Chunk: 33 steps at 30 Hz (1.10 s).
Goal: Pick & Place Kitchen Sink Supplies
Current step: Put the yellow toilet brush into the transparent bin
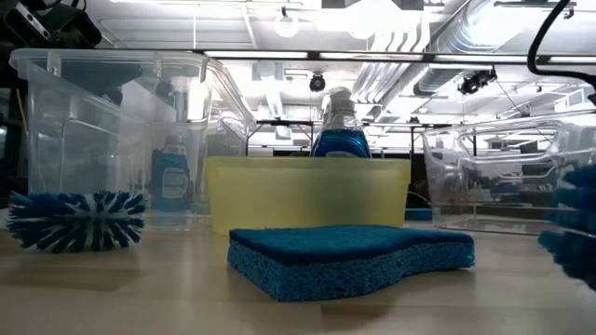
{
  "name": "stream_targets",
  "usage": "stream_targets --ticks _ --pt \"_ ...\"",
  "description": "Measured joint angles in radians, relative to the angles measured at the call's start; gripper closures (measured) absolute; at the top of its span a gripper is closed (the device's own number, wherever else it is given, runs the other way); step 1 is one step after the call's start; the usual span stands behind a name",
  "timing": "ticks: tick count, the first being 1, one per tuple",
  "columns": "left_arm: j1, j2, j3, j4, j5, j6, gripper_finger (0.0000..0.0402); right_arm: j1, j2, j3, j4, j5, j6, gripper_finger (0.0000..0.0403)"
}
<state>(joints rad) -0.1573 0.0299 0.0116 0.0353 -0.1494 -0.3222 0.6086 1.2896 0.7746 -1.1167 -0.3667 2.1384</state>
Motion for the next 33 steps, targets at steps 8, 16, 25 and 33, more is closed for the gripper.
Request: stream_targets --ticks 8,16,25,33 --pt "0.000 0.000 0.000 0.000 0.000 0.000 0.0399 0.006 -0.001 0.098 -0.152 0.016 0.007 0.0144" --pt "0.000 0.000 0.000 0.000 0.000 0.000 0.0399 0.027 0.015 0.146 -0.325 -0.103 0.053 0.0144" --pt "0.000 0.000 0.000 0.000 0.000 0.000 0.0399 0.009 0.118 0.103 -0.353 -0.254 0.009 0.0144" --pt "0.000 0.000 0.000 0.000 0.000 0.000 0.0399 -0.070 0.184 0.063 -0.329 -0.220 -0.053 0.0144"
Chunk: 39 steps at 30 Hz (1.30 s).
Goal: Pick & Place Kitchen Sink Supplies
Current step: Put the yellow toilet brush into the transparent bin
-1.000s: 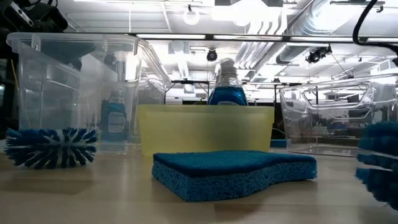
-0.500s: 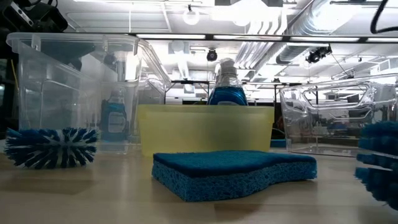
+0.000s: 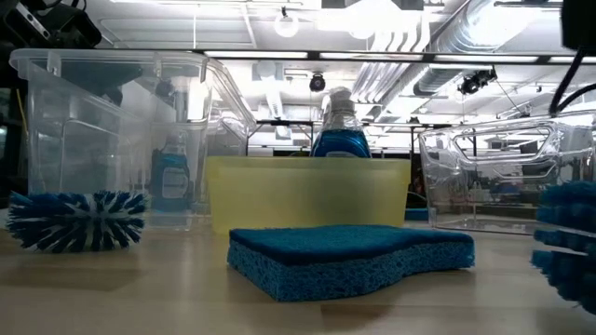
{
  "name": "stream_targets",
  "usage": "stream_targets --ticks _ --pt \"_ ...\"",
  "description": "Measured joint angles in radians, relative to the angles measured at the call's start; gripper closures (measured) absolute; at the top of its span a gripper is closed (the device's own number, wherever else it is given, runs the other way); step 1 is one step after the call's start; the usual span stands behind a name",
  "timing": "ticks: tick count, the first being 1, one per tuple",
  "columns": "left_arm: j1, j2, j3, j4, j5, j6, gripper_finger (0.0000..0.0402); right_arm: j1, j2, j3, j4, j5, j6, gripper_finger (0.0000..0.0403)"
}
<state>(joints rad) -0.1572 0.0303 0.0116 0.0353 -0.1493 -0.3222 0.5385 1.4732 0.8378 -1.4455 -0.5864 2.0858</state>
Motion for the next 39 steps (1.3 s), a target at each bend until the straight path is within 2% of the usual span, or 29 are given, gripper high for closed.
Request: stream_targets --ticks 14,20,27,39 --pt "0.000 0.000 0.000 0.000 0.000 0.000 0.0399 -0.128 0.006 -0.019 0.155 0.204 -0.060 0.0144" --pt "0.000 0.000 0.000 0.000 0.000 0.000 0.0399 -0.112 0.006 -0.016 0.149 0.164 -0.093 0.0144" --pt "0.000 0.000 0.000 0.000 0.000 0.000 0.0399 -0.055 0.015 -0.039 0.175 0.171 -0.073 0.0144" --pt "0.000 0.000 0.000 0.000 0.000 0.000 0.0399 -0.038 0.014 -0.188 0.427 0.137 -0.070 0.0144"
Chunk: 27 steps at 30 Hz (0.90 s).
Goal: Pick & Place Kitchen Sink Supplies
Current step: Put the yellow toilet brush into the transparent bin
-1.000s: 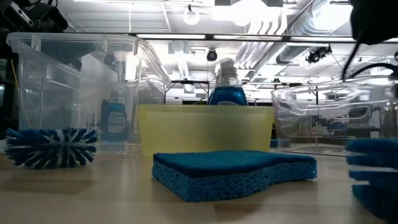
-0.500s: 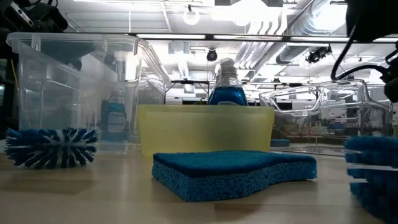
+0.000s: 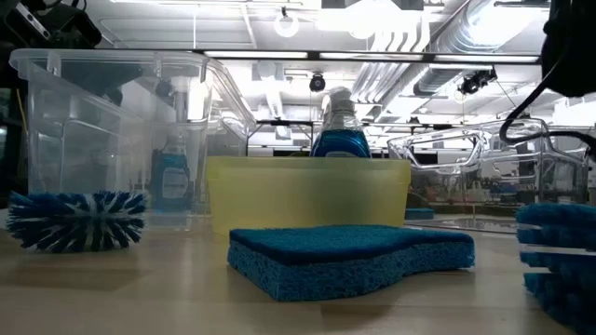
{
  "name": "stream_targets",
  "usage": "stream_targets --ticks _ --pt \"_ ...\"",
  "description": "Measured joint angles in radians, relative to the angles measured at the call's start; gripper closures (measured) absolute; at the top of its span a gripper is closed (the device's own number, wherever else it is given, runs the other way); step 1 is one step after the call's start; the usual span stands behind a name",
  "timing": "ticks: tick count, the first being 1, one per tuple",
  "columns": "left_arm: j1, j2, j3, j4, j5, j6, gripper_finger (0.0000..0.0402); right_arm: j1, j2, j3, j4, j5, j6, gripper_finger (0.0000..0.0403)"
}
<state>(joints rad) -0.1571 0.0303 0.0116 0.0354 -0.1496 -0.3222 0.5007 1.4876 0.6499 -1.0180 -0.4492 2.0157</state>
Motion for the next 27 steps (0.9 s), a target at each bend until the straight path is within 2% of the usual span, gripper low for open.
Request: stream_targets --ticks 7,19,27 --pt "0.000 0.000 0.000 0.000 0.000 0.000 0.0399 -0.001 -0.004 -0.068 0.112 -0.037 -0.020 0.0166" --pt "0.000 0.000 0.000 0.000 0.000 0.000 0.0399 -0.001 -0.002 -0.088 0.120 -0.033 -0.033 0.0268" --pt "0.000 0.000 0.000 0.000 0.000 0.000 0.0399 -0.001 -0.002 -0.110 0.149 -0.060 -0.045 0.0287"
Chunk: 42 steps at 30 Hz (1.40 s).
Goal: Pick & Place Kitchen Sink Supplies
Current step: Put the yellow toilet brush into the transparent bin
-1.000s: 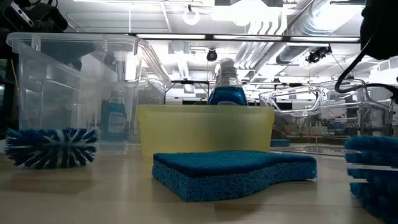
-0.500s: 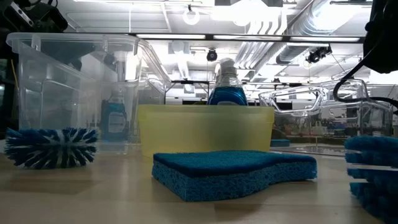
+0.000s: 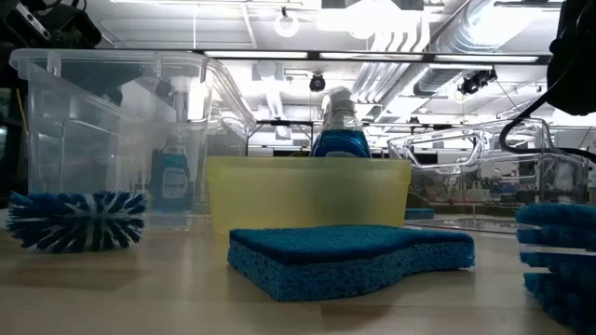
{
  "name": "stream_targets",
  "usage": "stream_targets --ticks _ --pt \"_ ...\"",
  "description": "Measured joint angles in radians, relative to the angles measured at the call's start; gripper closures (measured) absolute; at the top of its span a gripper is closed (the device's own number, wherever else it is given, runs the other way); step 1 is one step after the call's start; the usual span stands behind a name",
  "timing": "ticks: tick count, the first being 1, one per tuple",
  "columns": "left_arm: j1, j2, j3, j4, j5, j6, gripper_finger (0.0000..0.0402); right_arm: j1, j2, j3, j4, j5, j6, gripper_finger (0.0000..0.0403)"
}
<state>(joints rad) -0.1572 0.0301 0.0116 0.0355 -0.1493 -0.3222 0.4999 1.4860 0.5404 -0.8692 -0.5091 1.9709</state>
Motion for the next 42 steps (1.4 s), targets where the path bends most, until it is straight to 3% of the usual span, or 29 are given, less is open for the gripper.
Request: stream_targets --ticks 5,12,21,36,42 --pt "0.000 0.000 0.000 0.000 0.000 0.000 0.0399 0.000 0.000 0.000 0.002 -0.002 0.000 0.0306" --pt "0.000 0.000 0.000 0.000 0.000 0.000 0.0399 0.000 0.002 -0.001 0.004 -0.004 -0.010 0.0365" --pt "0.000 0.000 0.000 0.000 0.000 0.000 0.0399 0.001 -0.025 0.000 0.003 -0.002 -0.010 0.0363" --pt "0.000 0.000 0.000 0.000 0.000 0.000 0.0399 0.001 -0.241 0.004 -0.011 0.068 0.075 0.0365" --pt "0.000 0.000 0.000 0.000 0.000 0.000 0.0399 0.000 -0.320 0.075 -0.119 0.145 0.052 0.0365"
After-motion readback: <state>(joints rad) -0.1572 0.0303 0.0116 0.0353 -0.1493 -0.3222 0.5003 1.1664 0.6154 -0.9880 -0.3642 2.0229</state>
